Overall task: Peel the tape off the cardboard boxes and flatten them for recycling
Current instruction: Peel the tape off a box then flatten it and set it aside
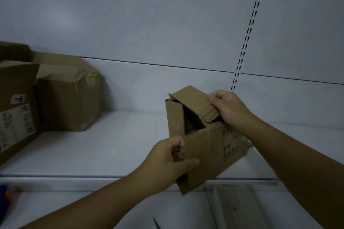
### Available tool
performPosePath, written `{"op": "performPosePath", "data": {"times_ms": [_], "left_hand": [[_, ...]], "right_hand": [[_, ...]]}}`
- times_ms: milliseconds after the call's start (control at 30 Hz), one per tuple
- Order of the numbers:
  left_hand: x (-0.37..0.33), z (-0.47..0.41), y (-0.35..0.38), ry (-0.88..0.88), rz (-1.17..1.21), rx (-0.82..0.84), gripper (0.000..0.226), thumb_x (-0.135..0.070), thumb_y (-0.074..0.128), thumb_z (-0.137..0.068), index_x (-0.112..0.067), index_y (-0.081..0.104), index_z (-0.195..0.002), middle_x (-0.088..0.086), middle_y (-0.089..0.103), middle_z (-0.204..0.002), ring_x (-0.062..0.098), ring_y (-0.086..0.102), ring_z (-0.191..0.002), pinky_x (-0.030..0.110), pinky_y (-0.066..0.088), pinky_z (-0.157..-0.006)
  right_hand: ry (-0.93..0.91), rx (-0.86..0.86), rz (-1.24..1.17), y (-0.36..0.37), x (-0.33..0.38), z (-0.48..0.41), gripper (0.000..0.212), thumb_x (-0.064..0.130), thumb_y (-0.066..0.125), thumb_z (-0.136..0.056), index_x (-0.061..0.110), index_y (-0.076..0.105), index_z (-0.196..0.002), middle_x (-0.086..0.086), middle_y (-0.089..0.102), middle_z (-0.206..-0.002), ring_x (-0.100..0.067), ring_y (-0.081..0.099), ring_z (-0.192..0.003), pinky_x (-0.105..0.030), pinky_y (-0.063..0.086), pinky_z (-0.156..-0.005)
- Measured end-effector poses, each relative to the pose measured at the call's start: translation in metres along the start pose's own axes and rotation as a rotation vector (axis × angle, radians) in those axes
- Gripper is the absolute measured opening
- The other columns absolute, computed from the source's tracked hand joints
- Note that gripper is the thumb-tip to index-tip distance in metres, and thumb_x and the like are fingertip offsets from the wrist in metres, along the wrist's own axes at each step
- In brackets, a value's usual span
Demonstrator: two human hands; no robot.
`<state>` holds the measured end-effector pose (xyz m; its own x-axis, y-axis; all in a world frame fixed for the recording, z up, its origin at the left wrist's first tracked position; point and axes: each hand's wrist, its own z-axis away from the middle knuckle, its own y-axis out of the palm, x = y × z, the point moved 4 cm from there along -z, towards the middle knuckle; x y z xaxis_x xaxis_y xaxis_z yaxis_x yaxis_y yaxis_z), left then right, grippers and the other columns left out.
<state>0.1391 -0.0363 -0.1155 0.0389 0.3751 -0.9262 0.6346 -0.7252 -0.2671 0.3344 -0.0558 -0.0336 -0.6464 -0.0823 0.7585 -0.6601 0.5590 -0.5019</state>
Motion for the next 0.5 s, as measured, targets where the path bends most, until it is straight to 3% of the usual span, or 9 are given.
{"op": "performPosePath", "data": {"times_ms": [67,133,200,233,300,367,500], "left_hand": [[-0.008,0.012,0.015,0.04,-0.028,0.123,0.029,-0.024,0.079,-0.074,-0.019,0.063,-0.098,0.004,0.069,-0.099,0.018,0.067,-0.089,0.037,0.055,-0.086],[-0.017,0.023,0.028,0.115,-0.179,0.316,0.049,-0.024,0.074,-0.081,-0.039,0.052,-0.123,-0.016,0.058,-0.126,-0.004,0.056,-0.11,0.02,0.044,-0.099],[-0.019,0.026,0.025,0.18,-0.301,0.423,0.063,-0.025,0.068,-0.086,-0.037,0.038,-0.141,-0.023,0.042,-0.142,-0.013,0.039,-0.124,0.011,0.032,-0.106],[-0.017,0.024,0.02,0.214,-0.326,0.438,0.058,-0.022,0.066,-0.088,-0.031,0.042,-0.141,-0.018,0.044,-0.142,-0.01,0.041,-0.125,0.014,0.034,-0.106],[-0.014,0.02,0.006,0.246,-0.385,0.351,0.032,-0.012,0.064,-0.089,-0.016,0.065,-0.121,-0.006,0.064,-0.121,0.0,0.058,-0.109,0.026,0.046,-0.097],[-0.009,0.012,-0.01,0.207,-0.409,0.188,0.016,-0.009,0.063,-0.088,-0.016,0.075,-0.096,-0.007,0.073,-0.096,0.001,0.066,-0.09,0.03,0.053,-0.086],[-0.023,-0.014,-0.028,0.284,-0.469,-0.136,0.028,-0.008,0.061,-0.087,-0.035,0.07,-0.083,-0.018,0.069,-0.087,-0.003,0.063,-0.086,0.017,0.049,-0.081]], "right_hand": [[-0.028,-0.034,0.024,0.008,0.0,0.002,0.026,0.024,0.047,-0.098,0.022,0.059,-0.076,0.012,0.061,-0.072,0.005,0.055,-0.062,-0.012,0.042,-0.058],[-0.029,-0.054,0.023,0.023,-0.01,0.008,0.027,0.024,0.045,-0.099,0.024,0.055,-0.074,0.01,0.059,-0.068,0.005,0.052,-0.056,-0.015,0.04,-0.056],[-0.021,-0.026,0.049,0.042,-0.028,0.02,0.027,0.021,0.043,-0.1,0.022,0.051,-0.074,0.007,0.052,-0.062,0.002,0.046,-0.051,-0.015,0.037,-0.053],[-0.012,-0.011,0.072,0.05,-0.037,0.028,0.027,0.021,0.042,-0.1,0.021,0.05,-0.074,0.005,0.049,-0.061,0.0,0.043,-0.05,-0.017,0.036,-0.053],[0.015,-0.032,0.071,0.055,-0.051,0.034,0.026,0.02,0.042,-0.099,0.02,0.05,-0.074,0.0,0.05,-0.062,-0.008,0.046,-0.056,-0.026,0.037,-0.057],[0.044,-0.042,0.042,0.056,-0.056,0.031,0.025,0.021,0.044,-0.099,0.017,0.053,-0.076,-0.006,0.055,-0.067,-0.014,0.05,-0.061,-0.026,0.038,-0.058],[0.031,0.009,-0.02,0.059,-0.05,0.031,0.033,0.03,0.044,-0.098,0.007,0.059,-0.08,-0.014,0.061,-0.074,-0.017,0.057,-0.068,-0.02,0.039,-0.062]]}}
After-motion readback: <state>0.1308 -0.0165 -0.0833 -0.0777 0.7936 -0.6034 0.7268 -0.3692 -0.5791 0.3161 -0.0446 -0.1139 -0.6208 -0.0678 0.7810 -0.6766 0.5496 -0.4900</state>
